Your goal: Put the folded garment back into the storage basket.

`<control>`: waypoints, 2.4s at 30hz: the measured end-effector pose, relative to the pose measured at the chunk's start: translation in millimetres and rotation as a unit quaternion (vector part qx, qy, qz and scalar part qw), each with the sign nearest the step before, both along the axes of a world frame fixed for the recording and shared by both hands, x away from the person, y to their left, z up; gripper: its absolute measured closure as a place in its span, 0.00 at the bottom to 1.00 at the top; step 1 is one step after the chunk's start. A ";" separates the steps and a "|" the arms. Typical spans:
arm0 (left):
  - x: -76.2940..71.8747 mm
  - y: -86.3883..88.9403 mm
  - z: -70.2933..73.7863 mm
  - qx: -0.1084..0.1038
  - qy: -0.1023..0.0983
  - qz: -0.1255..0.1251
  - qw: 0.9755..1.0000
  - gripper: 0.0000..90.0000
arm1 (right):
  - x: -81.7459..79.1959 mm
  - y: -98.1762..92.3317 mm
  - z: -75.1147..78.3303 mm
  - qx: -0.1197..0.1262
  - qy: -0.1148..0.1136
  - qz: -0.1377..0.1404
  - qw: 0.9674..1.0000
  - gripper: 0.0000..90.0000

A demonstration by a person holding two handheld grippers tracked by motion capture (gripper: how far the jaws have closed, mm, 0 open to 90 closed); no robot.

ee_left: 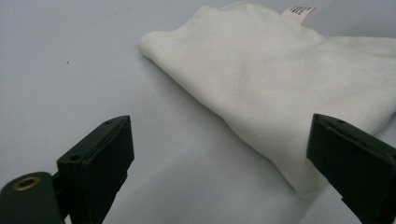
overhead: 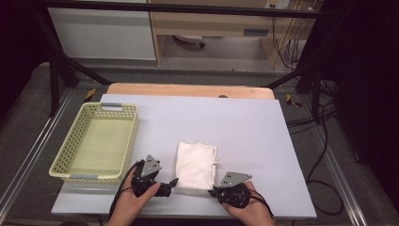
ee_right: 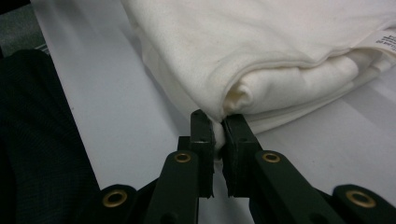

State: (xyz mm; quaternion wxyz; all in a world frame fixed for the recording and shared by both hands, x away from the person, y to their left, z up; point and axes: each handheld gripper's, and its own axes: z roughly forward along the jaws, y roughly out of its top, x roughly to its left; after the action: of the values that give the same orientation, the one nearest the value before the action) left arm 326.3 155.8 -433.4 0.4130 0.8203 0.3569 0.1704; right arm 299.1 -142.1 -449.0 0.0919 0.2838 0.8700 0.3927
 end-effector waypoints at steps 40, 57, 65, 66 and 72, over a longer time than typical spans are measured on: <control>-2.3 0.1 6.8 -0.002 -0.030 -0.001 1.000 0.09 | 2.7 -1.2 -3.0 -0.020 0.002 -0.002 1.000 0.93; 8.6 -1.1 12.9 -0.039 -0.039 0.014 0.998 0.10 | 1.9 -2.0 -2.4 -0.023 0.000 -0.005 1.000 0.93; 31.1 -18.9 15.1 -0.007 -0.033 0.006 0.999 0.10 | 3.2 -3.9 -2.6 -0.017 0.004 -0.011 1.000 0.93; 32.2 -22.2 14.9 -0.001 -0.036 0.003 0.999 0.11 | 3.5 -4.1 -3.1 -0.015 0.005 -0.011 1.000 0.93; 42.9 -37.3 12.0 0.012 -0.032 -0.003 0.999 0.11 | 4.0 -3.8 -3.3 -0.017 0.007 -0.007 1.000 0.93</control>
State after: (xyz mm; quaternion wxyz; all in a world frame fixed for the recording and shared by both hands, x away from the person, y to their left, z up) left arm 369.2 118.5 -421.4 0.4151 0.8203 0.3390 0.1995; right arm 303.1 -145.8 -452.3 0.0935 0.2913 0.8751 0.3749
